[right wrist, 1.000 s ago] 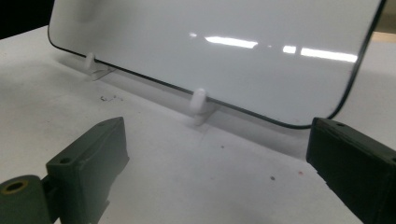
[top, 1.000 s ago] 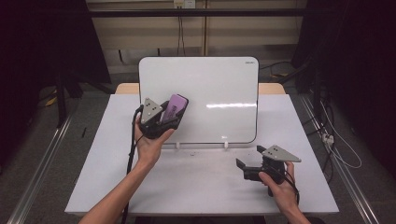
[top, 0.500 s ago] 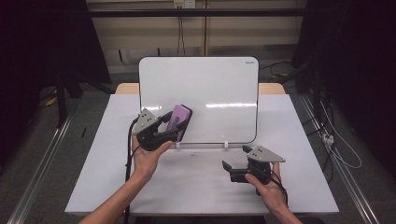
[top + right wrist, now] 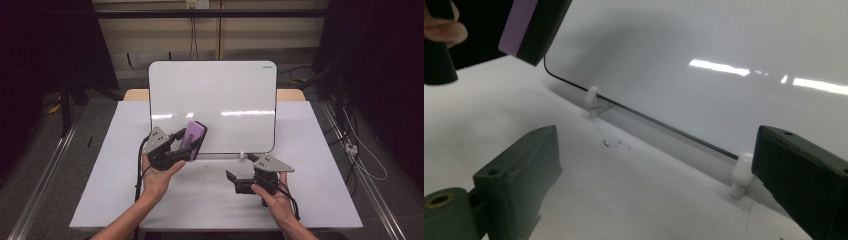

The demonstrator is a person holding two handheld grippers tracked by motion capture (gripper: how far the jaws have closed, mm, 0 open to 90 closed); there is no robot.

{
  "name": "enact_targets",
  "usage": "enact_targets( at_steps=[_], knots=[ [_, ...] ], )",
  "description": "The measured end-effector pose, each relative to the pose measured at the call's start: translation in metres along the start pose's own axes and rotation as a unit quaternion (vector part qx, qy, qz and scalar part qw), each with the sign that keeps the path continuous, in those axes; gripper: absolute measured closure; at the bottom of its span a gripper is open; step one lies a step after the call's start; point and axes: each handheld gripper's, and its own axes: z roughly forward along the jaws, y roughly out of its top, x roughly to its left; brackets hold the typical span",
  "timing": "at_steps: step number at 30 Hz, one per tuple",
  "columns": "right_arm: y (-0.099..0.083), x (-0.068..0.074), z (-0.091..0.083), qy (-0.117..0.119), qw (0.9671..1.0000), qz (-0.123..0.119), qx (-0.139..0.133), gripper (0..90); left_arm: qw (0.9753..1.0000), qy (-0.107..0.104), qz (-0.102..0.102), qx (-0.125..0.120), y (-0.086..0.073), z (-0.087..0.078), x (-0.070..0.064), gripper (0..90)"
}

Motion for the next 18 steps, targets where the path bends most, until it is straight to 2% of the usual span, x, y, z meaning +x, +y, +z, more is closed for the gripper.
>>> enact_targets(
  at_steps=[7,9,11,15,18],
  knots=[
    [0.006,0.009,0.006,0.023,0.9995,0.012,-0.017,5.7,0.9999,-0.001,-0.01,-0.008,0.0,-0.001,-0.005,41.2],
    [0.007,0.012,0.009,0.034,0.9989,0.006,-0.031,5.2,0.9999,-0.001,-0.01,-0.009,0.001,0.0,-0.007,41.1],
    [0.009,0.015,0.011,0.047,0.9978,0.009,-0.045,5.2,0.9998,0.0,-0.017,-0.012,0.003,0.001,-0.008,41.2],
    [0.015,0.019,0.015,0.058,0.9962,0.015,-0.064,7.0,0.9993,-0.001,-0.031,-0.021,0.006,0.005,-0.009,41.2],
    [0.018,0.022,0.017,0.058,0.9945,0.016,-0.086,12.5,0.999,0.002,-0.035,-0.027,0.009,0.008,-0.011,41.2]
  ],
)
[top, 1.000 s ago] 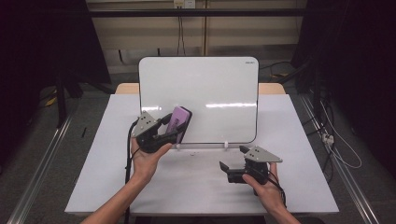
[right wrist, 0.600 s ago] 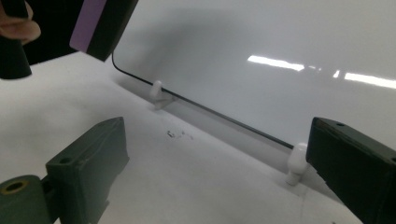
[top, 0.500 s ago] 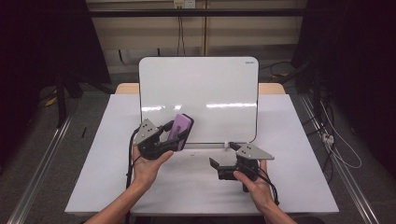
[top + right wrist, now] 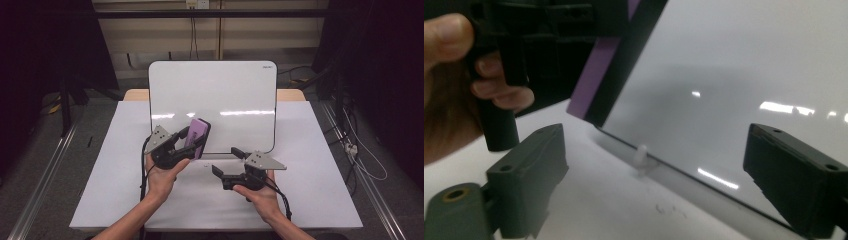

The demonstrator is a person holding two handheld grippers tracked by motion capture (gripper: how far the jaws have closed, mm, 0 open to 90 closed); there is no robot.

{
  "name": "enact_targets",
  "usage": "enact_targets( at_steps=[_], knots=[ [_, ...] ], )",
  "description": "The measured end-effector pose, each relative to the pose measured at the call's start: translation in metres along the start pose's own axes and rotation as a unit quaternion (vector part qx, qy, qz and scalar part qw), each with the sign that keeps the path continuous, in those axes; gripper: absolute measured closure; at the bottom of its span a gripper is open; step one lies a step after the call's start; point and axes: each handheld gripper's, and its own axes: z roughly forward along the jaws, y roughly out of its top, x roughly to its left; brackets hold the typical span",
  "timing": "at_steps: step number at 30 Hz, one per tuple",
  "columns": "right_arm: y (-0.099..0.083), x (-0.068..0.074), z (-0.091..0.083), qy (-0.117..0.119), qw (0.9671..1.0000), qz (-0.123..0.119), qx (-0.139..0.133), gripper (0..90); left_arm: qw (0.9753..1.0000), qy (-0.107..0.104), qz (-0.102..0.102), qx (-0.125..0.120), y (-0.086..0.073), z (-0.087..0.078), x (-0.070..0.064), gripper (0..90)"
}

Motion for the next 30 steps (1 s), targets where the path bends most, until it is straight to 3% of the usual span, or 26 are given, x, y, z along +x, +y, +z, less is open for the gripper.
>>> enact_targets(
  at_steps=[6,9,19,22,24,26,30],
  knots=[
    [0.003,0.003,0.008,0.001,0.9991,0.029,-0.031,24.5,0.9999,0.003,-0.013,-0.004,0.0,0.009,-0.002,41.2],
    [0.001,0.005,0.013,0.002,0.9989,0.033,-0.032,30.5,0.9999,0.0,-0.012,-0.001,-0.001,0.013,-0.004,41.2],
    [-0.003,0.005,0.024,0.022,0.9962,0.08,-0.028,43.1,0.9999,-0.007,-0.006,0.014,-0.011,0.021,-0.012,41.2],
    [-0.006,0.003,0.027,0.036,0.9929,0.111,-0.021,50.7,0.9998,-0.012,-0.003,0.014,-0.013,0.022,-0.015,41.1],
    [-0.006,0.003,0.028,0.028,0.9937,0.106,-0.023,56.5,0.9998,-0.011,0.002,0.015,-0.014,0.022,-0.016,41.2],
    [-0.006,0.0,0.027,0.026,0.9924,0.117,-0.028,60.0,0.9999,-0.014,0.0,0.006,-0.014,0.022,-0.016,41.2],
    [-0.006,0.0,0.026,0.023,0.9922,0.118,-0.032,60.8,0.9999,-0.014,-0.001,0.004,-0.015,0.022,-0.016,41.1]
  ],
)
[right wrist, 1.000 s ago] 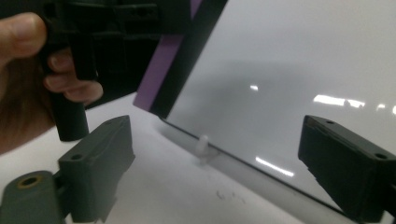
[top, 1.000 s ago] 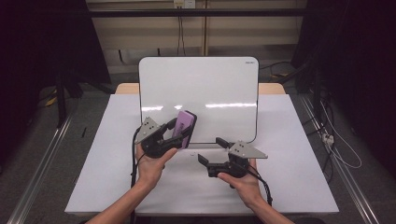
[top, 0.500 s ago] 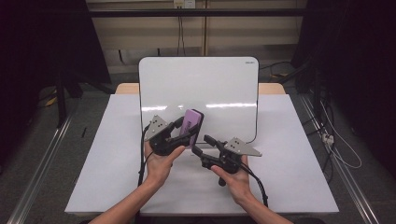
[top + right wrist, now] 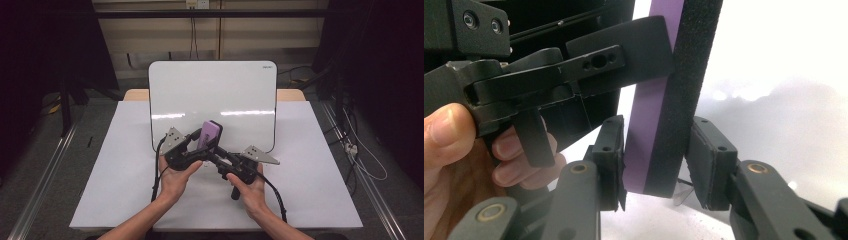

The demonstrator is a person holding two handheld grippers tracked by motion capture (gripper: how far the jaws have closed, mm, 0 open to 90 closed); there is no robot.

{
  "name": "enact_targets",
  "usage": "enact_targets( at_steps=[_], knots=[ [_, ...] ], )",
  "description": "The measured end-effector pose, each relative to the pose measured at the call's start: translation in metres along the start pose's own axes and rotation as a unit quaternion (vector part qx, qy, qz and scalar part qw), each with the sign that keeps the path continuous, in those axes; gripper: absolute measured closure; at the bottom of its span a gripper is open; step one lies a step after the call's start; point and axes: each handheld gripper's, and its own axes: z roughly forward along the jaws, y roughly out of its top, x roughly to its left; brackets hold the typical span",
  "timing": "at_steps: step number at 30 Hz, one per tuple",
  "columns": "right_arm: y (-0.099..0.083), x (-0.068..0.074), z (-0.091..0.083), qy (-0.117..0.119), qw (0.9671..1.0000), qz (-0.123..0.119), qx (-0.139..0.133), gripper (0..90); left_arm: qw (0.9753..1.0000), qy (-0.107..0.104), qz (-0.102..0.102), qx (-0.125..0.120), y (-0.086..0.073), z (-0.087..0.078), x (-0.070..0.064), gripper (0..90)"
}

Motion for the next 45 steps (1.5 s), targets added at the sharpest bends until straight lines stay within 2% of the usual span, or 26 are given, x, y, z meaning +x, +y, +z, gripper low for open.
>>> enact_targets(
  at_steps=[6,12,14,18,21,23,25,27,30,37,42,45],
  knots=[
    [-0.001,-0.002,-0.001,-0.006,0.9999,-0.01,0.0,63.5,1.0,-0.003,0.0,0.003,-0.001,0.001,0.0,41.0],
    [0.0,-0.003,-0.003,-0.003,0.9998,-0.018,0.007,65.1,0.9998,-0.006,0.015,0.007,-0.001,0.002,-0.001,39.4],
    [0.0,-0.002,-0.004,-0.003,0.9994,-0.032,0.012,65.3,0.9998,-0.005,0.016,0.012,-0.001,0.003,-0.002,32.9],
    [-0.001,-0.003,-0.004,-0.008,0.9988,-0.042,0.024,65.6,0.9994,0.001,0.019,0.028,-0.002,0.004,-0.002,21.1],
    [0.0,-0.005,-0.005,-0.016,0.9984,-0.049,0.026,65.6,0.9986,0.017,0.026,0.042,0.001,0.003,-0.001,12.8],
    [0.002,-0.007,-0.007,-0.021,0.9977,-0.056,0.031,65.6,0.9986,0.016,0.022,0.046,0.005,0.001,0.0,8.6],
    [0.002,-0.009,-0.008,-0.022,0.9968,-0.065,0.04,65.6,0.9983,0.014,0.027,0.05,0.008,-0.001,0.0,5.7],
    [0.002,-0.011,-0.01,-0.02,0.996,-0.071,0.05,65.7,0.9976,0.012,0.042,0.053,0.012,-0.005,0.001,5.0],
    [0.003,-0.013,-0.014,-0.022,0.9955,-0.076,0.052,66.0,0.9971,0.01,0.05,0.056,0.016,-0.011,0.004,3.5],
    [0.009,-0.022,-0.026,-0.041,0.9949,-0.079,0.048,66.4,0.9963,0.018,0.054,0.064,0.018,-0.025,0.015,2.0],
    [0.012,-0.023,-0.033,-0.05,0.9936,-0.089,0.049,66.5,0.9946,0.023,0.053,0.086,0.012,-0.031,0.022,2.6],
    [0.014,-0.022,-0.035,-0.053,0.9916,-0.105,0.053,66.6,0.9928,0.034,0.062,0.097,0.009,-0.035,0.024,3.4]
  ],
)
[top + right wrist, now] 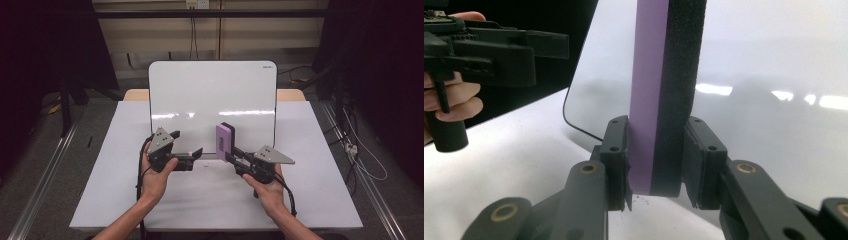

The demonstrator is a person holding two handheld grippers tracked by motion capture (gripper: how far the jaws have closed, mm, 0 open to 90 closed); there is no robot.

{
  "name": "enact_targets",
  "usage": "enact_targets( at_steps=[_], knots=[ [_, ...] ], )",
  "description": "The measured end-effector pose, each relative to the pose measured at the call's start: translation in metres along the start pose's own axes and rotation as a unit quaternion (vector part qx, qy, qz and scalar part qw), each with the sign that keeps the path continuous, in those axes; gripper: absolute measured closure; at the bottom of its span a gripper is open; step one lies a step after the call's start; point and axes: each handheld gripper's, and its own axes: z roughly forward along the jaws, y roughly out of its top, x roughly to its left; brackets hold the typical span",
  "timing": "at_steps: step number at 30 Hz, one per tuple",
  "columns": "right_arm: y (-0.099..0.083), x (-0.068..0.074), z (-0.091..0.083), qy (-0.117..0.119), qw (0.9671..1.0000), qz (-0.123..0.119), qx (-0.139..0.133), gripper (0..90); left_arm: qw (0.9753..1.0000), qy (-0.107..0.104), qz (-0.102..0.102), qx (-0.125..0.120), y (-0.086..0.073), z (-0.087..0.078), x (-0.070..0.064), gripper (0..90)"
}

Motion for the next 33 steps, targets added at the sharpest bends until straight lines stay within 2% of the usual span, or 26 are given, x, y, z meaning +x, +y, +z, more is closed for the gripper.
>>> enact_targets(
  at_steps=[2,4,6,7,11,13,16,18,20,22,23,26,27,29,30,31,33],
  knots=[
    [0.001,0.001,-0.001,-0.006,0.9999,-0.011,0.005,66.5,1.0,0.001,0.005,0.008,-0.003,-0.003,0.001,3.7],
    [0.001,0.0,-0.003,-0.011,0.9998,-0.014,0.013,66.5,0.9996,-0.001,0.019,0.021,-0.006,-0.006,0.001,3.8],
    [0.001,0.001,-0.006,-0.02,0.9987,-0.042,0.02,66.5,0.9993,-0.002,0.023,0.028,-0.011,-0.009,0.001,3.7],
    [0.001,0.001,-0.007,-0.019,0.9986,-0.044,0.022,66.5,0.9991,0.001,0.025,0.033,-0.014,-0.011,0.001,3.7],
    [0.003,-0.001,-0.012,-0.029,0.9974,-0.059,0.028,66.6,0.9986,0.012,0.027,0.044,-0.021,-0.018,0.002,3.7],
    [0.003,-0.003,-0.015,-0.035,0.9958,-0.072,0.044,66.6,0.998,0.024,0.026,0.052,-0.025,-0.023,0.004,4.1],
    [0.005,-0.008,-0.019,-0.046,0.9946,-0.079,0.05,66.6,0.9979,0.027,0.017,0.057,-0.031,-0.03,0.009,4.0],
    [0.007,-0.012,-0.023,-0.054,0.9934,-0.085,0.054,66.8,0.9973,0.037,0.019,0.061,-0.035,-0.035,0.013,4.0],
    [0.011,-0.017,-0.026,-0.074,0.9886,-0.112,0.069,66.8,0.9968,0.043,0.018,0.066,-0.04,-0.04,0.016,4.0],
    [0.016,-0.024,-0.028,-0.095,0.9839,-0.125,0.086,66.9,0.9961,0.046,0.022,0.072,-0.046,-0.044,0.018,3.9],
    [0.018,-0.028,-0.029,-0.109,0.9806,-0.132,0.095,66.9,0.9958,0.046,0.023,0.076,-0.049,-0.046,0.019,4.0],
    [0.022,-0.038,-0.032,-0.139,0.9752,-0.138,0.104,66.9,0.9955,0.051,0.02,0.077,-0.057,-0.051,0.023,4.3],
    [0.023,-0.041,-0.033,-0.15,0.9715,-0.146,0.112,66.9,0.9953,0.054,0.021,0.078,-0.058,-0.052,0.024,4.3],
    [0.024,-0.045,-0.032,-0.165,0.9669,-0.153,0.12,66.9,0.9953,0.057,0.016,0.077,-0.061,-0.053,0.027,4.5],
    [0.024,-0.046,-0.031,-0.173,0.9633,-0.159,0.13,67.0,0.9953,0.06,0.012,0.075,-0.061,-0.054,0.029,4.5],
    [0.024,-0.047,-0.03,-0.184,0.9578,-0.17,0.14,67.0,0.9952,0.063,0.012,0.074,-0.062,-0.054,0.03,4.6],
    [0.022,-0.048,-0.029,-0.195,0.9526,-0.174,0.156,67.0,0.9952,0.067,0.006,0.071,-0.062,-0.055,0.033,4.8]
  ],
)
